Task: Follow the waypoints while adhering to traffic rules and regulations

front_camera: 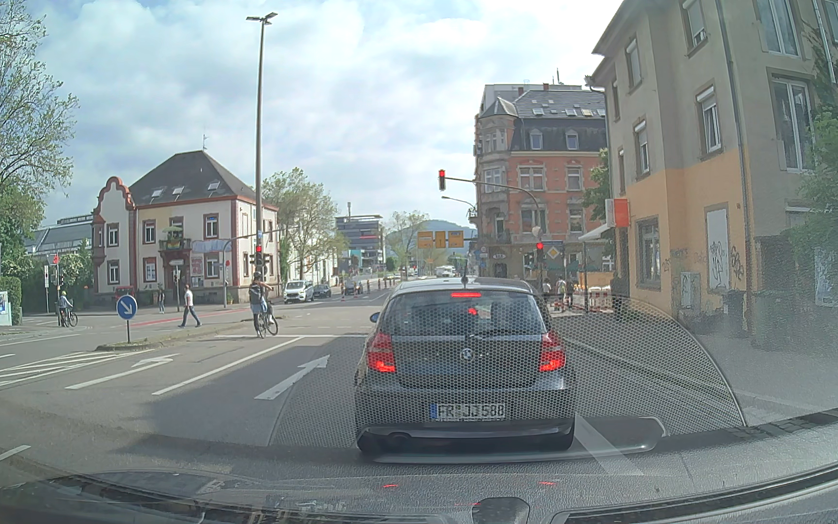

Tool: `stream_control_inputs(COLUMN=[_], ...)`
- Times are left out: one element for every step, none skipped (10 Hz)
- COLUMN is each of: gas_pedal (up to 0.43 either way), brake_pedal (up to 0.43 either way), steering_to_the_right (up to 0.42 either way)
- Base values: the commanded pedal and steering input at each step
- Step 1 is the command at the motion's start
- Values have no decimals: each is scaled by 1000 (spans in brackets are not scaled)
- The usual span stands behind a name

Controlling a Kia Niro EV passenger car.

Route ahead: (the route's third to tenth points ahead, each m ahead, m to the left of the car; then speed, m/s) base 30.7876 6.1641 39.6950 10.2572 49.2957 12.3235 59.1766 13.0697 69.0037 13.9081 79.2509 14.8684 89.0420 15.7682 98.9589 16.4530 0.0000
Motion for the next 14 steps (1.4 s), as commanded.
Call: stream_control_inputs(gas_pedal=[0,0,0,0,0,0,0,0,0,0,0,0,0,0], brake_pedal=[226,226,226,226,226,226,226,226,226,220,226,226,226,226], steering_to_the_right=[-15,-15,-15,-15,-15,-15,-15,-15,-15,-15,-15,-15,-15,-15])
